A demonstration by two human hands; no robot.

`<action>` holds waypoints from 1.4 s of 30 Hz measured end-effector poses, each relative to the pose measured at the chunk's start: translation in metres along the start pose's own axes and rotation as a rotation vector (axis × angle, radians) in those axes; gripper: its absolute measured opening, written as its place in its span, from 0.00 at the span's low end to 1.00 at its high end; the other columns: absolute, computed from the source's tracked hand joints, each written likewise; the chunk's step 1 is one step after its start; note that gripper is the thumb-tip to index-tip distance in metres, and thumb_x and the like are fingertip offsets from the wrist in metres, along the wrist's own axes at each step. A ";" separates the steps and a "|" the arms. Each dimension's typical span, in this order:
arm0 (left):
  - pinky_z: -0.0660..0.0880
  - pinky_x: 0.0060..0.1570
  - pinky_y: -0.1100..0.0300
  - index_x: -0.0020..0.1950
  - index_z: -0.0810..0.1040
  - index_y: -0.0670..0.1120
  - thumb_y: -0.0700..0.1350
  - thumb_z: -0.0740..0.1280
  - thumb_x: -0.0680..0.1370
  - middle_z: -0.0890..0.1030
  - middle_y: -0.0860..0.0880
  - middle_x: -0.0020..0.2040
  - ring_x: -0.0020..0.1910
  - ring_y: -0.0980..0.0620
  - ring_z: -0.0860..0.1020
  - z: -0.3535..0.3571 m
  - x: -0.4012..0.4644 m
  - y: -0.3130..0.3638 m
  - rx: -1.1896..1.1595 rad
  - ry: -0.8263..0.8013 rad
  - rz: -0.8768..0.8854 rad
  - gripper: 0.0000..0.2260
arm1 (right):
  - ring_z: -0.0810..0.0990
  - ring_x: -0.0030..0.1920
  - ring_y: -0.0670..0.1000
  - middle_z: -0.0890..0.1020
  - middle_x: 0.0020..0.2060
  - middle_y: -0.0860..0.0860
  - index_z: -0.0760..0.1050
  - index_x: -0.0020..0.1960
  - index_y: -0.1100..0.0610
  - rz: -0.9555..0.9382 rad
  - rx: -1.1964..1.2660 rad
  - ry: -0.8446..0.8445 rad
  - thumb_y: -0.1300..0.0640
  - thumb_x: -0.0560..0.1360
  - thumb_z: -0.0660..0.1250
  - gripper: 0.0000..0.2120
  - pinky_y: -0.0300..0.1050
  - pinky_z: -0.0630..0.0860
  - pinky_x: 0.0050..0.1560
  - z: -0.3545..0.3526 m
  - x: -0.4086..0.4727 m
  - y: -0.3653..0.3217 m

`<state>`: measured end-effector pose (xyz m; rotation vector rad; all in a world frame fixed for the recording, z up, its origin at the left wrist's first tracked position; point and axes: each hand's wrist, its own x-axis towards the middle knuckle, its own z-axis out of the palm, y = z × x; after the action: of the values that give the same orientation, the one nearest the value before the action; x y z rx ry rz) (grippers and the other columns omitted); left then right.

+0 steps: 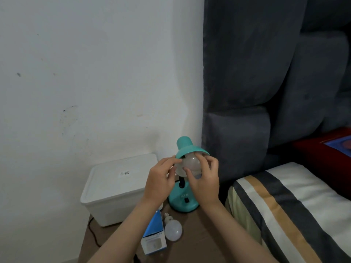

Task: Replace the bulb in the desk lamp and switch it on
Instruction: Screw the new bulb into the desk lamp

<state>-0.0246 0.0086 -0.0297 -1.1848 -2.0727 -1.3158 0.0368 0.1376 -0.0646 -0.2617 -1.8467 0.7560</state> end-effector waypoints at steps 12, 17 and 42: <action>0.79 0.46 0.53 0.52 0.78 0.54 0.31 0.65 0.72 0.82 0.49 0.50 0.48 0.55 0.80 0.002 0.002 0.002 -0.014 -0.024 -0.066 0.19 | 0.77 0.51 0.51 0.72 0.53 0.53 0.69 0.61 0.58 0.260 0.212 -0.004 0.59 0.66 0.76 0.27 0.45 0.81 0.47 0.007 -0.016 -0.007; 0.79 0.46 0.53 0.51 0.78 0.54 0.31 0.65 0.72 0.82 0.49 0.49 0.49 0.54 0.80 0.002 0.000 0.005 -0.011 -0.033 -0.063 0.18 | 0.82 0.41 0.49 0.81 0.45 0.55 0.68 0.58 0.57 0.434 0.235 0.020 0.48 0.71 0.72 0.22 0.28 0.74 0.35 0.002 -0.005 -0.019; 0.79 0.43 0.52 0.52 0.79 0.48 0.30 0.64 0.71 0.81 0.47 0.51 0.46 0.52 0.81 0.004 -0.002 0.005 0.034 -0.007 -0.059 0.16 | 0.80 0.45 0.48 0.73 0.52 0.54 0.73 0.60 0.58 0.224 0.255 0.068 0.59 0.70 0.73 0.20 0.38 0.80 0.43 0.010 -0.018 -0.012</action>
<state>-0.0185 0.0124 -0.0307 -1.1237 -2.1417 -1.2997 0.0376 0.1154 -0.0731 -0.3281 -1.6534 1.1140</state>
